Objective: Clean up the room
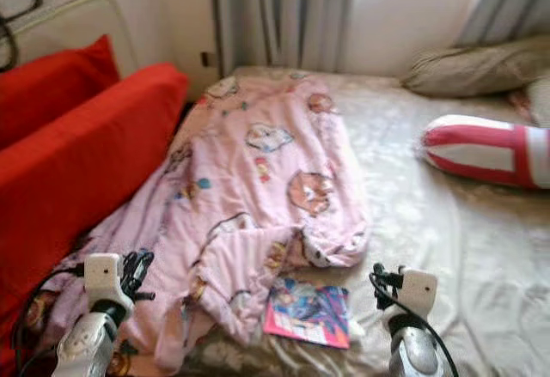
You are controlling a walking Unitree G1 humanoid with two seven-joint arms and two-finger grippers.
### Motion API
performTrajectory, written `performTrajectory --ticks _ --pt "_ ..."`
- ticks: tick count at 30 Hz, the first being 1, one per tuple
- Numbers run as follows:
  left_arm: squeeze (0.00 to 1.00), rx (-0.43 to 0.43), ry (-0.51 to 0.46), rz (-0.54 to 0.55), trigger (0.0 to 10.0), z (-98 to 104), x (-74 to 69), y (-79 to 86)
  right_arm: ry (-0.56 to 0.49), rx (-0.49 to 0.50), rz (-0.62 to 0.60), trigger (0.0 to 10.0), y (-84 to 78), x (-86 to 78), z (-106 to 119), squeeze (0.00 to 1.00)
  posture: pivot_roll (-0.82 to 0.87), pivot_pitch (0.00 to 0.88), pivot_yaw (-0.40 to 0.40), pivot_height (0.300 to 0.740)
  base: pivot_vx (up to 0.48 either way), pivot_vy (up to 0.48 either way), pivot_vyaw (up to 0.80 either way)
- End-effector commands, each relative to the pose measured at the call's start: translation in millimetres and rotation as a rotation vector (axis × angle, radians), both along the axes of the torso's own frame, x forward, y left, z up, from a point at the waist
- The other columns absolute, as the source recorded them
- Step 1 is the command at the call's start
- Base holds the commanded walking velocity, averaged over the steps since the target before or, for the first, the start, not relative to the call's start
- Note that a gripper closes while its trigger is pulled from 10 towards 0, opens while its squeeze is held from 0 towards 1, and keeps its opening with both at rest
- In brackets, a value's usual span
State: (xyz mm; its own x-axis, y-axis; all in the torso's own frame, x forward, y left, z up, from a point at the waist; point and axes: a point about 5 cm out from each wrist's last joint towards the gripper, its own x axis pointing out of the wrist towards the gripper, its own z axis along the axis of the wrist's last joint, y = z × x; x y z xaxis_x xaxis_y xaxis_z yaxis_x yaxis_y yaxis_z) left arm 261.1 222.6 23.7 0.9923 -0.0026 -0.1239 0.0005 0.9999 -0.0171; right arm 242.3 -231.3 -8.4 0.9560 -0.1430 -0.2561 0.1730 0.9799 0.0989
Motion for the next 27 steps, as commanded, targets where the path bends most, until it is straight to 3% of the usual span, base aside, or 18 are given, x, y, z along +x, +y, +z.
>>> performTrajectory --ticks 1,6,17,27 --pt "0.0 -0.018 -0.02 0.008 10.0 3.7 2.1 -1.3 -0.037 -0.019 0.023 10.0 1.9 3.5 6.1 0.0 0.0 0.024 -0.02 0.74 0.0 0.0 0.0" --pt "0.0 -0.028 -0.023 0.013 10.0 3.5 2.0 -3.0 -0.033 -0.031 0.035 10.0 1.1 3.2 6.4 0.0 0.0 0.027 -0.027 0.74 0.0 0.0 0.0" --pt "0.0 -0.038 -0.008 0.024 10.0 0.1 -1.5 -4.0 0.007 -0.053 0.024 10.0 -5.5 3.4 5.3 0.0 0.0 0.03 -0.037 0.675 0.0 0.0 0.0" --pt "0.0 -0.039 -0.007 0.025 10.0 0.0 -1.6 -3.6 0.018 -0.059 0.015 10.0 -5.1 -0.3 2.3 0.0 0.0 0.032 -0.037 0.675 0.0 0.0 0.0"
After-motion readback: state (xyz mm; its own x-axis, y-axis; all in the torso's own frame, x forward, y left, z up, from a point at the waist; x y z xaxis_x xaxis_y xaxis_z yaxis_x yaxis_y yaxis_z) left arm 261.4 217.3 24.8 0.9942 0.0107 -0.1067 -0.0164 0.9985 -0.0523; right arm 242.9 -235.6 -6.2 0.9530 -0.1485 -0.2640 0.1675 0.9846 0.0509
